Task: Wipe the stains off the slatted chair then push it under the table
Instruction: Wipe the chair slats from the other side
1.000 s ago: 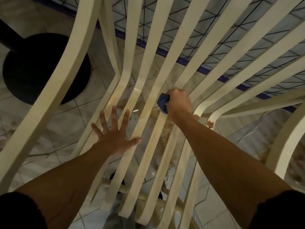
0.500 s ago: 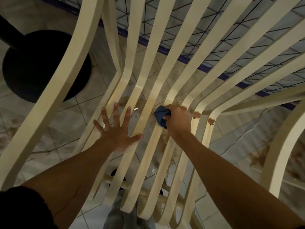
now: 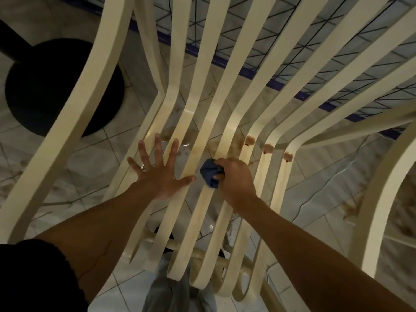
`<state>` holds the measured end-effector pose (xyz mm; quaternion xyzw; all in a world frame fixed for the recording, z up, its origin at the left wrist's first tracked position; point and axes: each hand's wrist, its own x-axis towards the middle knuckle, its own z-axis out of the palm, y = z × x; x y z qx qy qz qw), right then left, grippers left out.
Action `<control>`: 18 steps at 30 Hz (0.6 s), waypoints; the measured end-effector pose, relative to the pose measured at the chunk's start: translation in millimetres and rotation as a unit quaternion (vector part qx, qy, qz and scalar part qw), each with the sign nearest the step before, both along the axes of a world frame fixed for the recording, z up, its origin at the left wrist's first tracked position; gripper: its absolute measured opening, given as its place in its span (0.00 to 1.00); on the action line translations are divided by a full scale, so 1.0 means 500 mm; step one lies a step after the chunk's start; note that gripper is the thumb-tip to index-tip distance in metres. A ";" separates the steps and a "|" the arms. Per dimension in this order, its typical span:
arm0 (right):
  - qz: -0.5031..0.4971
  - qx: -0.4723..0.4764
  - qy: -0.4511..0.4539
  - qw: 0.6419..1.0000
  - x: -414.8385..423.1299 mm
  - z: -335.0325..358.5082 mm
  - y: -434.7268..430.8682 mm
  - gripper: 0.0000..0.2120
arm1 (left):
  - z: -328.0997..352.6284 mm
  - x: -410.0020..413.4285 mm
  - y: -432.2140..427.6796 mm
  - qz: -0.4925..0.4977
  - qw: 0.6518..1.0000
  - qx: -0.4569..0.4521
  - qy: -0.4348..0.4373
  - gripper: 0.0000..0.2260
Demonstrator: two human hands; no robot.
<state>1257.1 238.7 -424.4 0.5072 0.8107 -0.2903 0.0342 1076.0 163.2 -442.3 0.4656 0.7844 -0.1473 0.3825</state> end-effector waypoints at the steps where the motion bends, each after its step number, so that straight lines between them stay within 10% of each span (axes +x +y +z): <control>1: 0.002 -0.005 0.000 1.000 -0.001 -0.004 0.009 0.17 | 0.000 0.000 0.000 0.000 1.000 0.001 0.001 0.51; 18: 0.066 0.058 -0.052 0.995 -0.014 0.004 0.099 0.18 | -0.003 0.002 -0.001 -0.003 1.000 0.009 0.008 0.51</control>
